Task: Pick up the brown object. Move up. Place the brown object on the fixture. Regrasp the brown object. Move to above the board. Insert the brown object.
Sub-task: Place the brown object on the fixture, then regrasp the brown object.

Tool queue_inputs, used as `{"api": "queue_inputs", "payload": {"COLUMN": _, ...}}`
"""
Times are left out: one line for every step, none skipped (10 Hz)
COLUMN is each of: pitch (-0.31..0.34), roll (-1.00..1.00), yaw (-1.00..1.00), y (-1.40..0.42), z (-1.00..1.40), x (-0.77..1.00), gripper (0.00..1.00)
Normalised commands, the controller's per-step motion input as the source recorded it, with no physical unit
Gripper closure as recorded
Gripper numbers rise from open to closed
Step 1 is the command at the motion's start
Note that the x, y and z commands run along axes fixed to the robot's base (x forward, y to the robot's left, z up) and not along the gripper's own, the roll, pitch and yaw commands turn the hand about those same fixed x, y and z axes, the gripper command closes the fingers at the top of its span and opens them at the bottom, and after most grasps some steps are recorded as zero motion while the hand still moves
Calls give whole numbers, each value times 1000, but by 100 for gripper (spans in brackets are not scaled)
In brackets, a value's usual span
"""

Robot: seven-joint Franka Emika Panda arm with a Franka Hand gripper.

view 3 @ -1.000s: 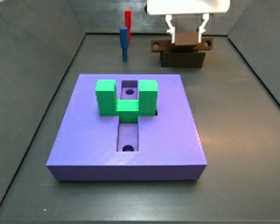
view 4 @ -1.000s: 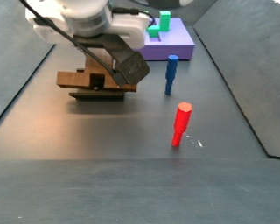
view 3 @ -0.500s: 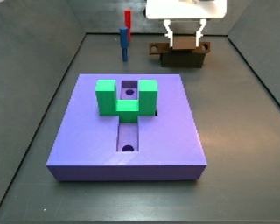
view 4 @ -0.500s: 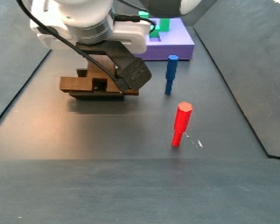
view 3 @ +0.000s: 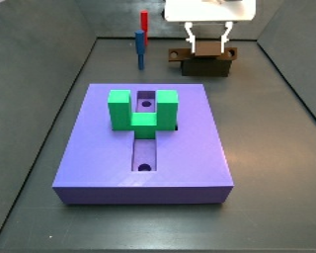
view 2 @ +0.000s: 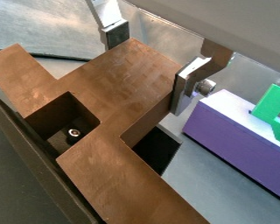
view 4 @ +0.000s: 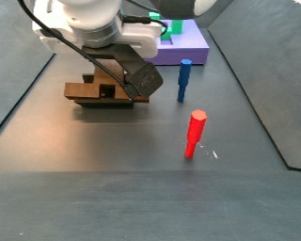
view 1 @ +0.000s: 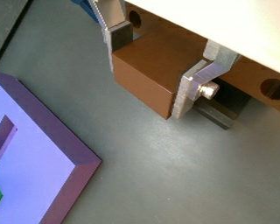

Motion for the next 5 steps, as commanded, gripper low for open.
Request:
{"api": "queue_inputs", "payload": {"pitch": 0, "roll": 0, "yaw": 0, "y": 0, "z": 0, "x": 0, "gripper": 100}}
{"api": "queue_inputs", "payload": {"pitch": 0, "roll": 0, "yaw": 0, "y": 0, "z": 0, "x": 0, "gripper": 0}}
{"api": "queue_inputs", "payload": {"pitch": -6, "roll": 566, "yaw": 131, "y": 0, "z": 814, "x": 0, "gripper": 0}}
{"api": "queue_inputs", "payload": {"pitch": -154, "roll": 491, "yaw": 120, "y": -31, "z": 846, "x": 0, "gripper": 0}}
{"api": "queue_inputs", "payload": {"pitch": -106, "roll": 583, "yaw": 174, "y": -151, "z": 689, "x": 0, "gripper": 0}}
